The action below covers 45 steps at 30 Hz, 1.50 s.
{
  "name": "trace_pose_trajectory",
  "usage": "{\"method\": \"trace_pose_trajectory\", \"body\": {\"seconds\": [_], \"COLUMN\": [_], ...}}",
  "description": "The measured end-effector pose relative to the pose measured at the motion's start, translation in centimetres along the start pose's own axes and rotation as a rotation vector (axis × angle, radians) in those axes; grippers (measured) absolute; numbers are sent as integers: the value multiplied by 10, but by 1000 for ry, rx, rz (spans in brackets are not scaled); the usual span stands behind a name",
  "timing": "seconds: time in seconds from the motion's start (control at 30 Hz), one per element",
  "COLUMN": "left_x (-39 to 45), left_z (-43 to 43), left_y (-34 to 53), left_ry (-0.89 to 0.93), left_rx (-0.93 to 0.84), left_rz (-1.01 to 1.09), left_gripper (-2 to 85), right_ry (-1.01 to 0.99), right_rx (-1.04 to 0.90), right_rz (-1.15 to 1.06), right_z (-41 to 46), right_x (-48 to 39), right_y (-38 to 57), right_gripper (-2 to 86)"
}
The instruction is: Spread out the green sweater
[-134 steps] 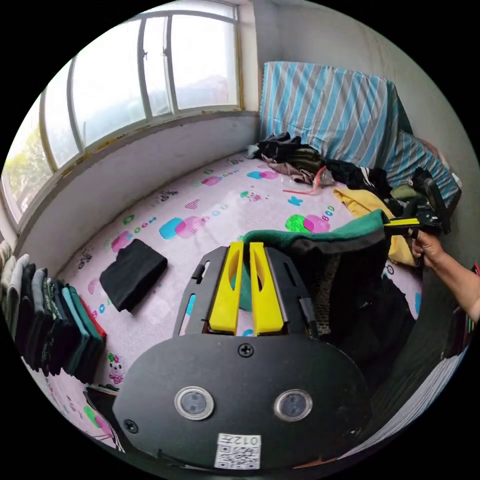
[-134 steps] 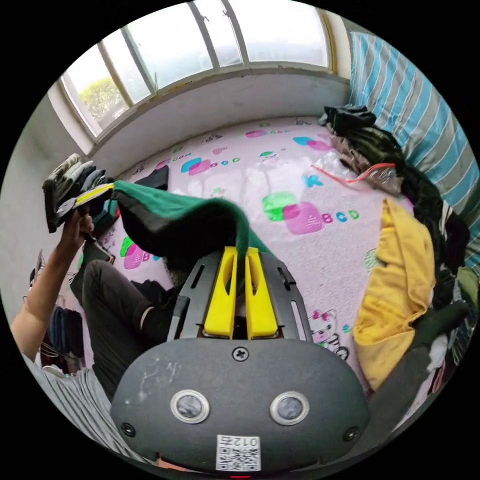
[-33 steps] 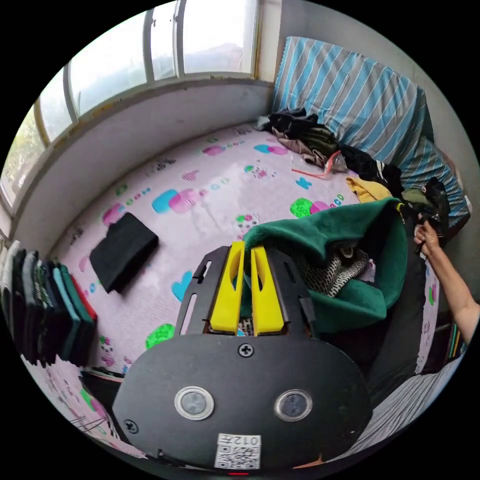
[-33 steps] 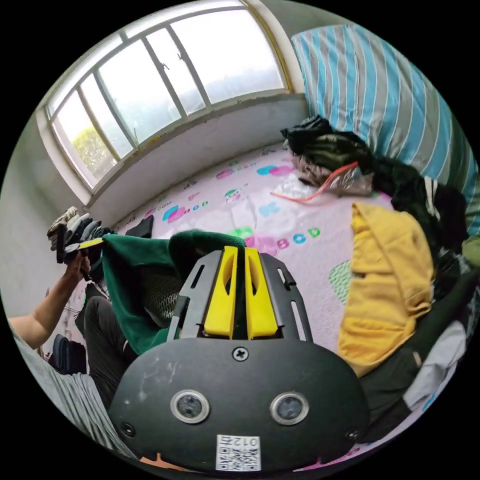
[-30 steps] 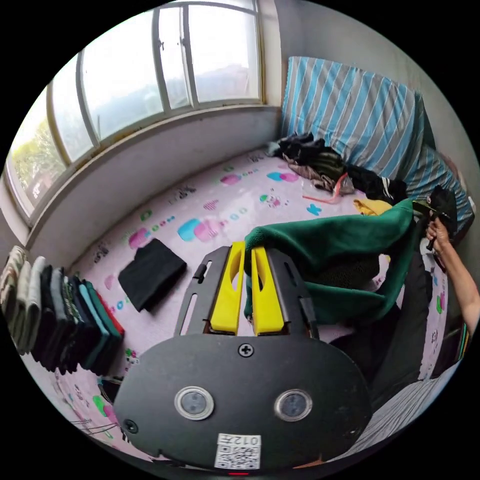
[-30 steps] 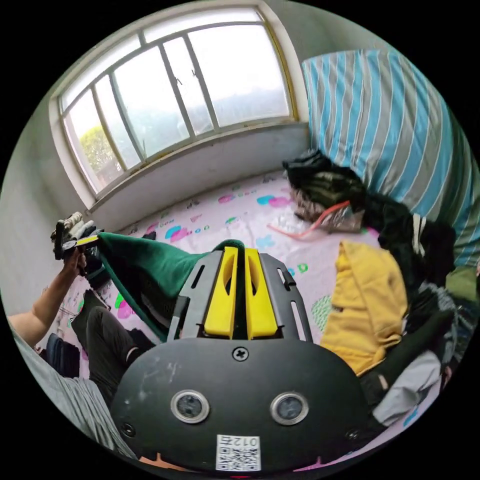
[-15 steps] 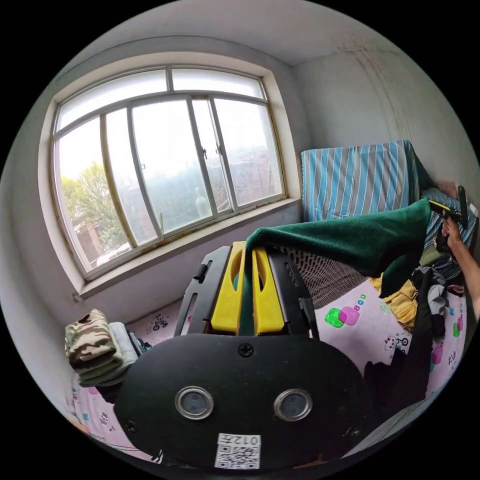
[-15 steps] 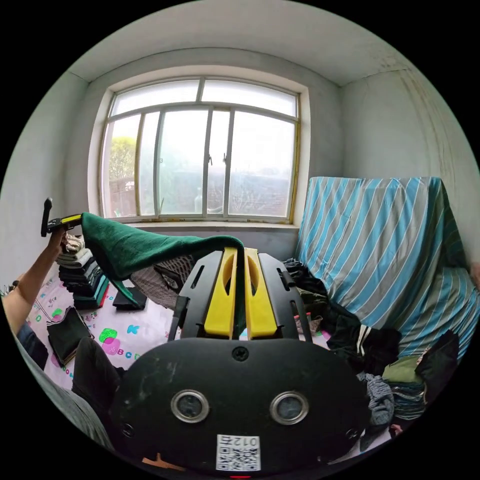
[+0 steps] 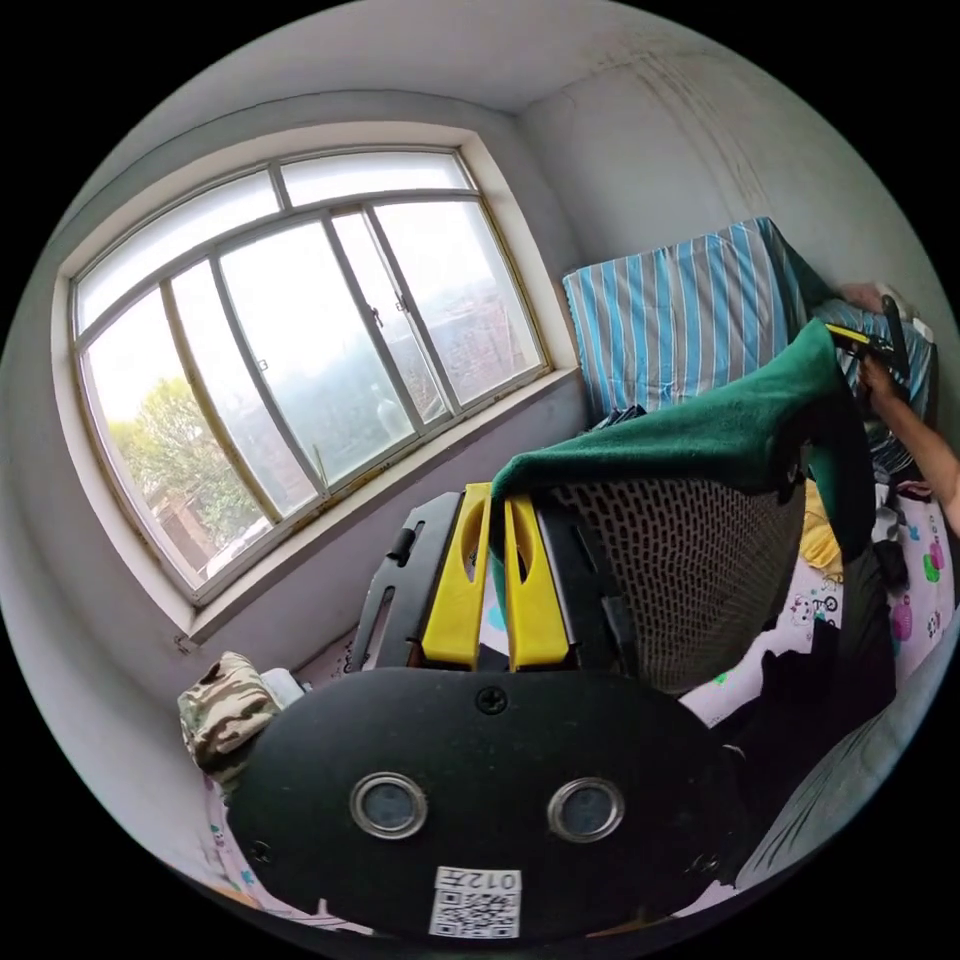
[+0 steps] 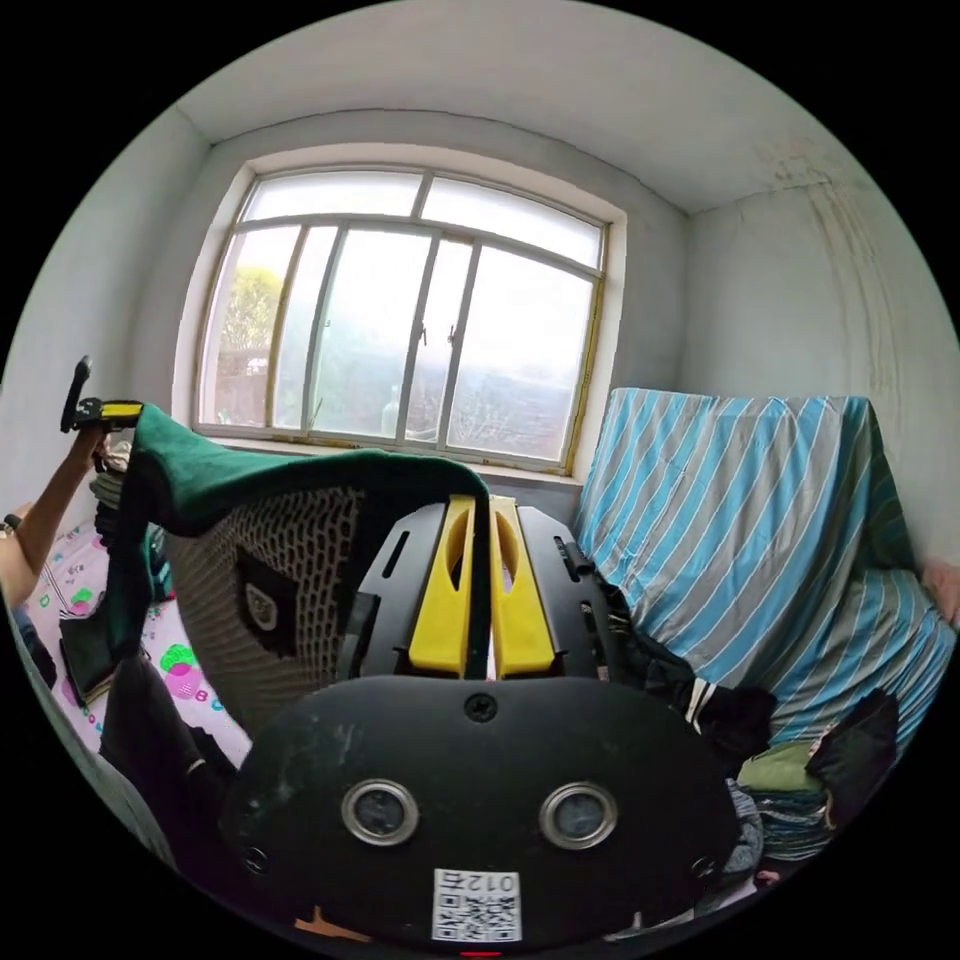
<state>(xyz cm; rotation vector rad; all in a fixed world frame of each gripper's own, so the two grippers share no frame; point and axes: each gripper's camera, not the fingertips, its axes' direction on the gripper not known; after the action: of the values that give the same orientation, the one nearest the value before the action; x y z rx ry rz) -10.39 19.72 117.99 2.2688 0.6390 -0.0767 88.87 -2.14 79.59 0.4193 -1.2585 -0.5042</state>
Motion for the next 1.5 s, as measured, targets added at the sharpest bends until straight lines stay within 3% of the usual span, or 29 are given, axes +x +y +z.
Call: {"method": "trace_pose_trajectory", "body": {"seconds": [0.17, 0.3, 0.4, 0.47, 0.57, 0.73, 1.0, 1.2, 1.4, 1.5], "left_x": [-9, -13, -32, -43, -39, 10, 65, 74, 91, 82], "left_z": [98, 255, 398, 476, 544, 602, 587, 583, 617, 623], "left_y": [-14, -21, -19, -4, 24, 91, 198, 222, 247, 252], "left_ry": [23, 54, 203, 233, 219, 384, 660, 661, 514, 470], "left_rx": [-129, -358, -605, -766, -780, -835, -891, -849, -995, -933], "left_rz": [36, 112, -13, -166, -286, -72, -25, 1, 201, 206], "left_gripper": [-1, 2, 8, 11, 11, 8, 6, 6, 5, 5], "right_ry": [23, 51, 73, 78, 17, -153, -371, -416, -317, -307], "right_rx": [-118, -273, -535, -825, -829, -1008, -1163, -1055, -1049, -1049], "right_rz": [-44, -91, -80, 82, 147, 119, 467, 756, 659, 611], "right_z": [104, 225, 365, 470, 519, 550, 494, 473, 494, 504], "right_x": [20, 42, 69, 94, 100, 112, 180, 234, 248, 261], "right_y": [-11, -9, -2, 23, 55, 138, 258, 286, 266, 255], "right_gripper": [3, 11, 35, 27, 0, 13, 83, 91, 44, 21]}}
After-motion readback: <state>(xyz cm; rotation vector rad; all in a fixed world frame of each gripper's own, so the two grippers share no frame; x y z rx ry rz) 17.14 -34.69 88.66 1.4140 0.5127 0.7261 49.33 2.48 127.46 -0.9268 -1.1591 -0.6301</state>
